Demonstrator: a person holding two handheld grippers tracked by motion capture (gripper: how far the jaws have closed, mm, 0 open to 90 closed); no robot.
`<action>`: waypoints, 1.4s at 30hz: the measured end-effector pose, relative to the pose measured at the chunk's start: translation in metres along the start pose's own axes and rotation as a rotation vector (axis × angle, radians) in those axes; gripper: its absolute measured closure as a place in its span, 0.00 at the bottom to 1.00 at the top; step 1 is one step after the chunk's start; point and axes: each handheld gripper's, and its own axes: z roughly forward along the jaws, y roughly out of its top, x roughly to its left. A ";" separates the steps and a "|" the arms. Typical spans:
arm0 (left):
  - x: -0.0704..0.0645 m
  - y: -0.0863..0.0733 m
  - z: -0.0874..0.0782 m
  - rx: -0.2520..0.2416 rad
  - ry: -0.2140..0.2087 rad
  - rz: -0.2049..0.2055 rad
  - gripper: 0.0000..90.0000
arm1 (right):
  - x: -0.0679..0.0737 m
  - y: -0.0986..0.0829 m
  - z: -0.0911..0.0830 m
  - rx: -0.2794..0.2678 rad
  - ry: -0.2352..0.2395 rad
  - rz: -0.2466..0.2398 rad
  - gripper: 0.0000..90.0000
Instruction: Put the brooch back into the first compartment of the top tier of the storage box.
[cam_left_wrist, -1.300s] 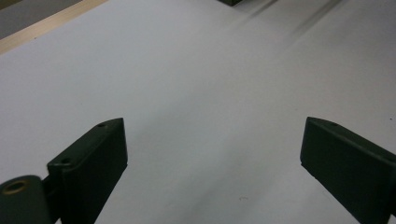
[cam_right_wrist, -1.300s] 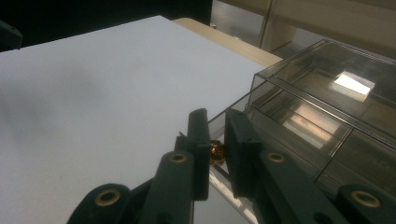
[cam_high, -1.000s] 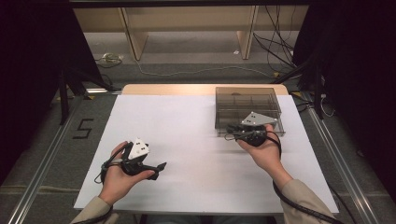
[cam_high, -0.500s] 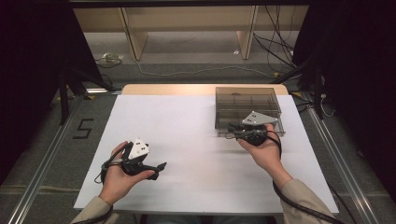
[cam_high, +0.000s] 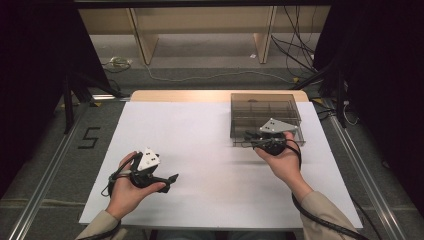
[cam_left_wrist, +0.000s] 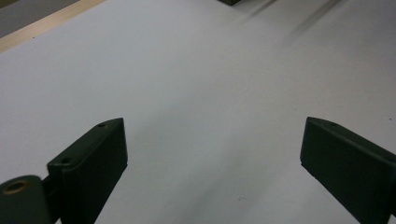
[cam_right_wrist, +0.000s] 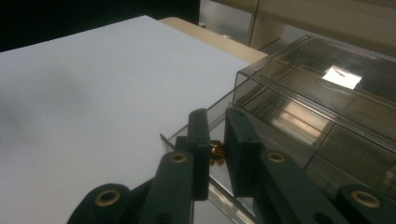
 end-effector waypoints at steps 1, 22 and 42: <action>0.000 0.000 0.000 0.003 0.000 0.004 0.08 | 0.000 0.000 0.000 0.003 -0.002 0.003 0.91; 0.000 0.000 0.000 0.002 0.002 0.002 0.08 | -0.004 0.000 0.004 0.012 -0.026 0.019 0.91; 0.000 0.000 0.001 0.006 -0.001 0.006 0.08 | -0.006 0.002 0.011 0.023 -0.038 0.025 0.91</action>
